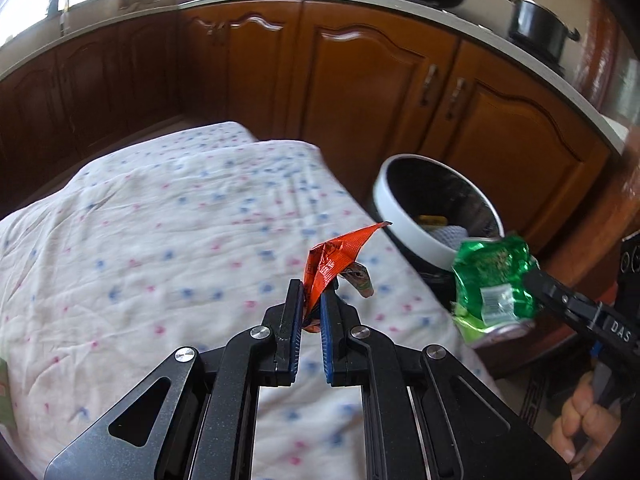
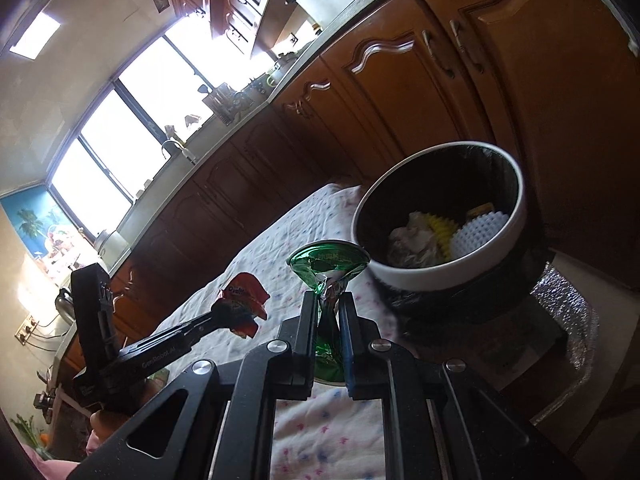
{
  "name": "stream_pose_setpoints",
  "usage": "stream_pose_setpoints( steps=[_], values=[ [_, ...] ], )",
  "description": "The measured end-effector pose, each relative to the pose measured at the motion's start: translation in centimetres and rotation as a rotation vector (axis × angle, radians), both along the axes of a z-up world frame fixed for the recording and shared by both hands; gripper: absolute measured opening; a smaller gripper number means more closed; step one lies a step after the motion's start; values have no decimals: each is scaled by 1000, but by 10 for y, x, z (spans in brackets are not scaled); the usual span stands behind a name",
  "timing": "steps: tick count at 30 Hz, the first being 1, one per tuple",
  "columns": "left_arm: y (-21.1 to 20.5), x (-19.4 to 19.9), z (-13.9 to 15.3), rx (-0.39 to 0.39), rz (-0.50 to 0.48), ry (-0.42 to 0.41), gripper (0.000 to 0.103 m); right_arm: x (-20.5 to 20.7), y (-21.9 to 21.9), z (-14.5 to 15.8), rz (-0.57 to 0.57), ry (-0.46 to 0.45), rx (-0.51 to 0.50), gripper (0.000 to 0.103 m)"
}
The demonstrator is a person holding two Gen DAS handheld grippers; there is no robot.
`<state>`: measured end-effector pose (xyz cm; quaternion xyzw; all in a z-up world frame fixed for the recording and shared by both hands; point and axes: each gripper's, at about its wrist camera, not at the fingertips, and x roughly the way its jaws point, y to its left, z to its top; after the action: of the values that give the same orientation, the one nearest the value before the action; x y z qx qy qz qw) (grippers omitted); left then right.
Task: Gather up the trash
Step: 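Carry the green can and orange wrapper over the trash bin with both grippers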
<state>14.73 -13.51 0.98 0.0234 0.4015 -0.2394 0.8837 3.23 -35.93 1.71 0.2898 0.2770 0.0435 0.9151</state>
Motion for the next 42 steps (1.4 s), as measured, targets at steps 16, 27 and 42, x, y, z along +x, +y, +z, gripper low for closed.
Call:
stream_pose_setpoints(
  steps=[16, 27, 42],
  values=[
    [-59, -11, 14, 23, -78, -32, 7, -1, -41, 22, -102, -45, -61, 11],
    [-85, 3, 24, 23, -95, -50, 7, 12, -60, 36, -151, -58, -124, 11],
    [-128, 35, 28, 48, -126, -56, 7, 39, -69, 25, -168, 6, -176, 11]
  ],
)
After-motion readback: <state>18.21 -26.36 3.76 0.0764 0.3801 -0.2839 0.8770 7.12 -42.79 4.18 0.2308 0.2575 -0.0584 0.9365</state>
